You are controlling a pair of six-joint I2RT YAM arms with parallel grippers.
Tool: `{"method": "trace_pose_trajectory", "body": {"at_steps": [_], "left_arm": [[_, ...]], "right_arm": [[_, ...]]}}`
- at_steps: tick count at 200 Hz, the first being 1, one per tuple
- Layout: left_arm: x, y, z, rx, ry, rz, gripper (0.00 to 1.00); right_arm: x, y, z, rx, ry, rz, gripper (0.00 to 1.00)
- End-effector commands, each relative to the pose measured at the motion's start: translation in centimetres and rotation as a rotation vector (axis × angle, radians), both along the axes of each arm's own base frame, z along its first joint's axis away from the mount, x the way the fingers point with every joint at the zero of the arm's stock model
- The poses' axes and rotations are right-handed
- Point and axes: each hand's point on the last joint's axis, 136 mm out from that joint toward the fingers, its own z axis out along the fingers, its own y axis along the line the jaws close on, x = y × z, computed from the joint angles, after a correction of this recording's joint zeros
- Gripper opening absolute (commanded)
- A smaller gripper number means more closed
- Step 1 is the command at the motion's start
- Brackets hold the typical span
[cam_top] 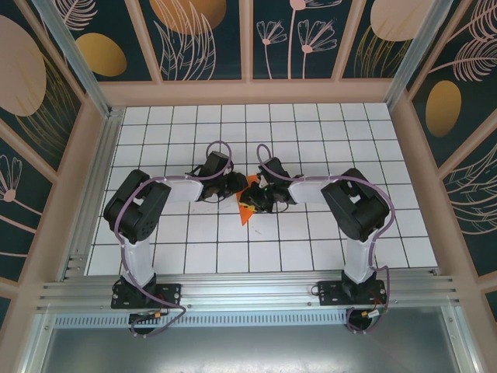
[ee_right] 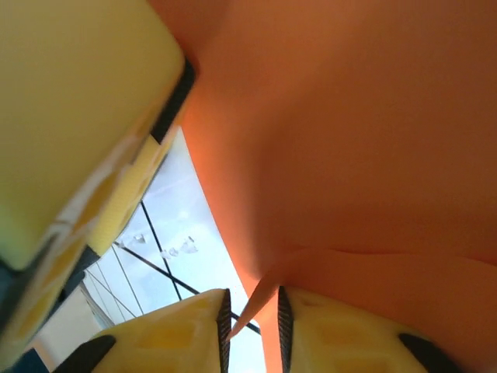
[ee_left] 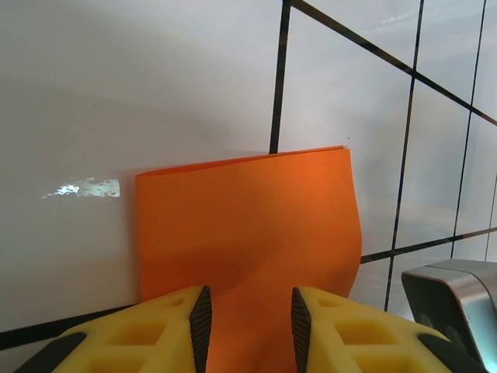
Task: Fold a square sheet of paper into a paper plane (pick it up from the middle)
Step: Third fold the triangle at the center of the table.
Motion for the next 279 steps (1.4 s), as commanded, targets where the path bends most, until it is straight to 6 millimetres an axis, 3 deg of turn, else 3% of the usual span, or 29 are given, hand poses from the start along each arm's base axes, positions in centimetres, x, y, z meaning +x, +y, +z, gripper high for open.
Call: {"method": "trace_pose_trajectory", "body": {"at_steps": [1,49,91,112,116,151,156,181,247,279], "left_arm": [[-0.9,0.0,-0.6,0.009,0.033,-0.027,0.36],[0.8,-0.2,2.8,-0.003,-0.038,-0.001,0.36],[1.1,1.1,5.1,-0.011,-0.080,0.041,0.36],[0.2,1.2,5.3,-0.025,-0.078,0.030,0.36],[-0.6,1.6,4.4,-0.016,-0.056,0.028,0.36],[-3.0,2.6,2.7,0.001,-0.019,0.000,0.36],[-3.2,2.7,3.5,-0.008,-0.036,-0.003,0.36],[-4.3,3.0,2.8,0.001,-0.018,-0.032,0.35],[-5.4,1.9,3.0,-0.078,-0.002,-0.064,0.20],[-6.9,1.3,2.9,-0.117,0.019,-0.073,0.16]], "right_arm": [[0.1,0.0,-1.2,-0.033,-0.001,0.003,0.35],[-0.2,-0.3,-1.8,-0.047,0.009,0.002,0.37],[-0.2,-0.5,-2.1,-0.054,0.012,0.001,0.17],[-0.3,-0.6,-2.2,-0.058,0.011,0.003,0.10],[-0.3,-0.5,-2.1,-0.056,0.009,0.004,0.10],[-0.3,-0.7,-2.3,-0.062,0.009,0.001,0.05],[-0.3,-0.7,-2.3,-0.062,0.009,0.002,0.04],[-0.4,-0.8,-2.3,-0.066,0.010,0.001,0.04],[-0.2,-1.2,-2.3,-0.081,0.008,-0.021,0.02],[-0.1,-1.4,-2.4,-0.096,0.014,-0.039,0.02]]}}
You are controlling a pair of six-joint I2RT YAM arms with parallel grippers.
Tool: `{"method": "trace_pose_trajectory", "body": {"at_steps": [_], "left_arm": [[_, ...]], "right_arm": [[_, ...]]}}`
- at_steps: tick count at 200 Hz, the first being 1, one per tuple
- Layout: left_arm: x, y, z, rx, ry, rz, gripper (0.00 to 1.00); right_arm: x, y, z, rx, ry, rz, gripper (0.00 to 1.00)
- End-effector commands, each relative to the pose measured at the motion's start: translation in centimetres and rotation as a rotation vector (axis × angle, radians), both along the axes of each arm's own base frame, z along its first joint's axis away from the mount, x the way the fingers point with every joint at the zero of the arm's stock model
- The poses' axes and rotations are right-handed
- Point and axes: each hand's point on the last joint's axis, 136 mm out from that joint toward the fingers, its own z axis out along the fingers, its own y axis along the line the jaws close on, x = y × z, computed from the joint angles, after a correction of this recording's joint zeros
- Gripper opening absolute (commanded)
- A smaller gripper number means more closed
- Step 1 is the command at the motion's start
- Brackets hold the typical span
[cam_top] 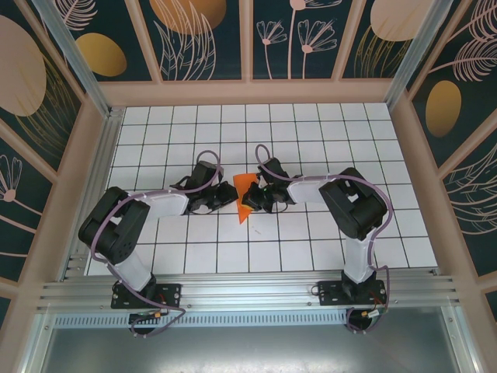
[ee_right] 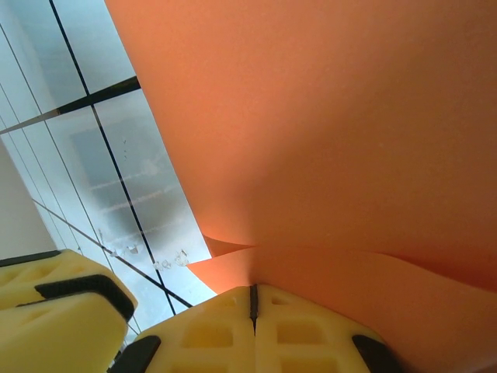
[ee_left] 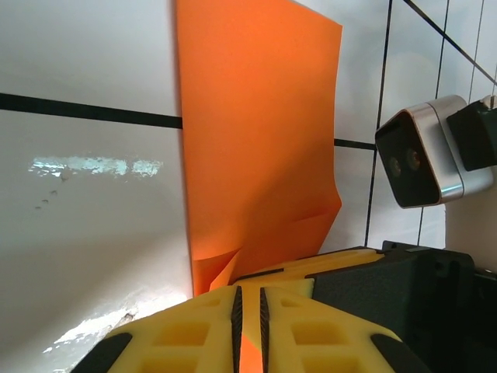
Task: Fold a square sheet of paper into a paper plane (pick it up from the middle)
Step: Third fold the triangle at the center of the table.
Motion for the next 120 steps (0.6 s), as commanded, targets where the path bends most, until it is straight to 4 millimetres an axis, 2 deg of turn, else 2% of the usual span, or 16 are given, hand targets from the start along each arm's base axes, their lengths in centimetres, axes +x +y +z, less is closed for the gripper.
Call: {"method": "trace_pose_trajectory", "body": {"at_steps": [1,68,120], "left_arm": [[-1.3,-0.9,0.8,-0.067,0.003,-0.018,0.16],[-4.5,-2.2,1.0,-0.163,0.036,-0.030,0.09],[-5.8,-2.2,-0.4,-0.152,0.075,-0.031,0.09]], "right_arm": [[-0.4,-1.4,-1.7,-0.079,0.026,-0.041,0.02],[-0.4,-1.7,-1.9,-0.090,0.038,-0.066,0.01],[-0.4,-1.7,-2.1,-0.094,0.043,-0.069,0.01]]}}
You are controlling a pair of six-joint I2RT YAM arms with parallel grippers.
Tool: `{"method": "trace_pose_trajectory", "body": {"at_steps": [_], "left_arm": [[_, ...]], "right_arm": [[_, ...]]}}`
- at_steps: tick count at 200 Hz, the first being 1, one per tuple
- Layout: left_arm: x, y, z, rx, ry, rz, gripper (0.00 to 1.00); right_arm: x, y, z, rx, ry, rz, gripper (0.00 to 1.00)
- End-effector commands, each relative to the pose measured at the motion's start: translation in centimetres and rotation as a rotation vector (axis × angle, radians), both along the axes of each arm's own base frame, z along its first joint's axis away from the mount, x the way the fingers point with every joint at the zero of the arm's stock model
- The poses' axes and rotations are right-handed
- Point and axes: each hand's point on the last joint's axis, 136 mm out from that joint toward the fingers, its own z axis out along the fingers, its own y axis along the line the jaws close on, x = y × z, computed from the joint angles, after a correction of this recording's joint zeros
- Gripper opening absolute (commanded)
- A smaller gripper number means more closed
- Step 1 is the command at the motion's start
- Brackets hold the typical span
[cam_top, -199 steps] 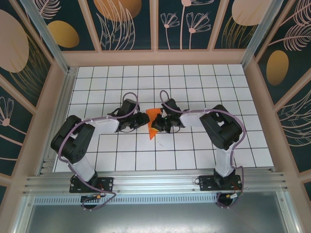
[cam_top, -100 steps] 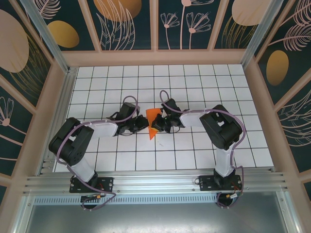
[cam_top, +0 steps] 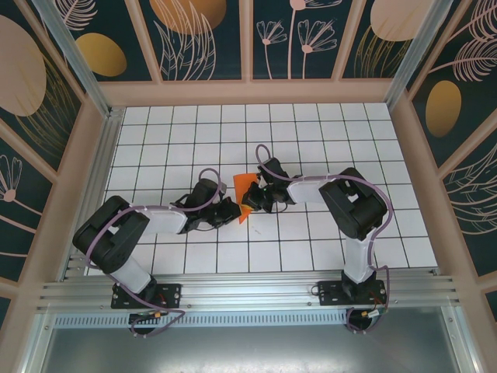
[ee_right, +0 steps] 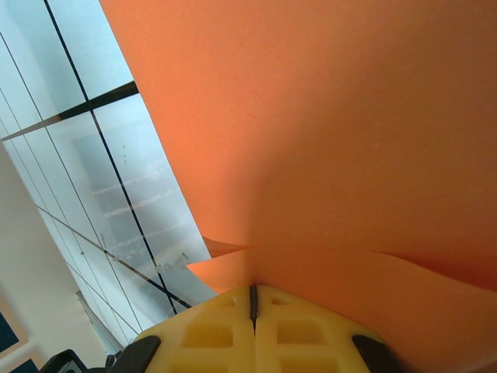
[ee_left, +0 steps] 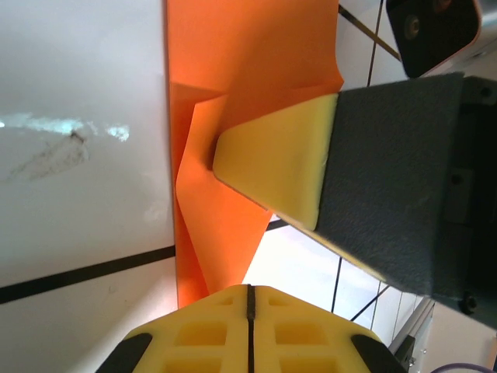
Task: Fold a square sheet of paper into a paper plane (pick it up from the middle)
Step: Third fold the triangle at the center of the table.
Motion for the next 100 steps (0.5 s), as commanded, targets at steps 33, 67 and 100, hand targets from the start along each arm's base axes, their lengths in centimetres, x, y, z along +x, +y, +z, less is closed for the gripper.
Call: {"method": "trace_pose_trajectory", "body": {"at_steps": [33,67,100], "left_arm": [[-0.1,-0.8,0.3,-0.017,0.001,-0.019,0.10],[-0.5,-0.7,-0.4,0.000,0.023,-0.027,0.11],[-1.0,-0.6,-0.9,0.008,0.038,-0.035,0.11]], "right_arm": [[-0.5,-1.7,-2.1,-0.093,0.035,-0.049,0.01],[-0.6,-1.7,-2.2,-0.097,0.038,-0.047,0.01],[-0.7,-1.9,-2.4,-0.105,0.043,-0.047,0.01]]}}
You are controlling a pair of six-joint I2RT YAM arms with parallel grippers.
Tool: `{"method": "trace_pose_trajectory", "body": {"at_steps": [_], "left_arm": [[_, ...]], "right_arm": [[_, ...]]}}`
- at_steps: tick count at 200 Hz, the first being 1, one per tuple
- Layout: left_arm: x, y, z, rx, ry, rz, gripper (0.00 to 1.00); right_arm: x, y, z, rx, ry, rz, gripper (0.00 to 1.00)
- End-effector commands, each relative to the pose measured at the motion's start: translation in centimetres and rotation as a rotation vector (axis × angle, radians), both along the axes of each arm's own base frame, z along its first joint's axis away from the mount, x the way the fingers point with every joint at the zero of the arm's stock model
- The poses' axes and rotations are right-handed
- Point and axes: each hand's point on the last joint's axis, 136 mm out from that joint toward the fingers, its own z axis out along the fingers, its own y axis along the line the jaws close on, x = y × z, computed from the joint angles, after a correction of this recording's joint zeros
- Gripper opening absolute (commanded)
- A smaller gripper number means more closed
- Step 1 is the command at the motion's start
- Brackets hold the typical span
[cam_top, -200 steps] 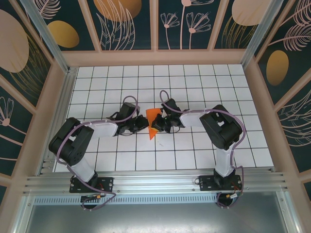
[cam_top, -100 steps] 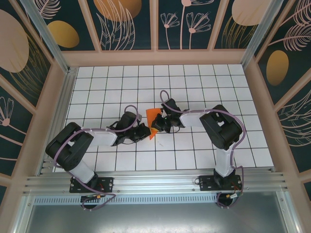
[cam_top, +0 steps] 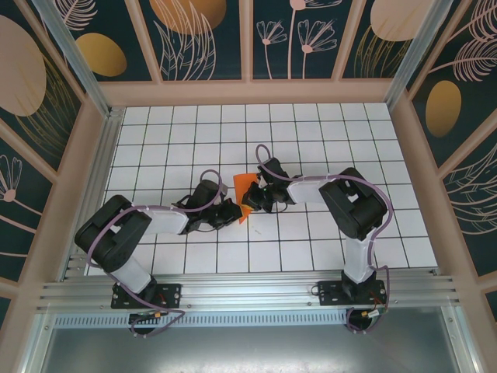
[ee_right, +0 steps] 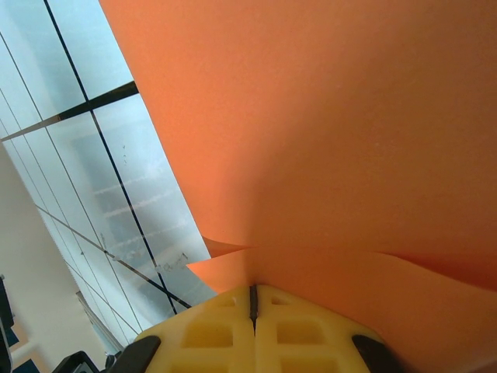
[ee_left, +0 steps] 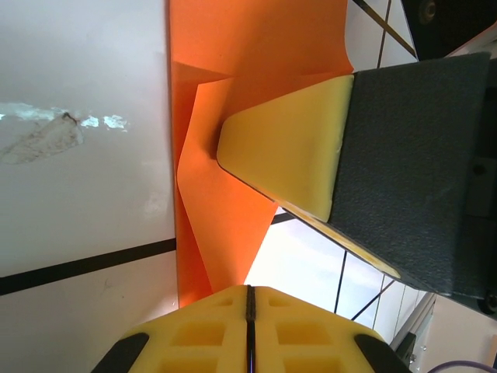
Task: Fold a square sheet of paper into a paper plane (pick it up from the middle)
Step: Third fold the triangle at the center of the table.
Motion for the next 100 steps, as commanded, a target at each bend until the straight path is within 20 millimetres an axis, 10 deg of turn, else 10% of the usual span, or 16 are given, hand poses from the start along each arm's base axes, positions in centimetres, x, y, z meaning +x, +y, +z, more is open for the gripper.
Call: {"method": "trace_pose_trajectory", "body": {"at_steps": [1,100], "left_arm": [[-0.6,-0.2,-0.6,0.007,0.024,-0.027,0.11],[-1.4,0.2,-1.9,0.060,0.056,-0.030,0.11]], "right_arm": [[-0.7,-1.9,-2.4,-0.104,0.042,-0.047,0.01],[-0.7,-2.0,-2.7,-0.114,0.048,-0.054,0.01]]}}
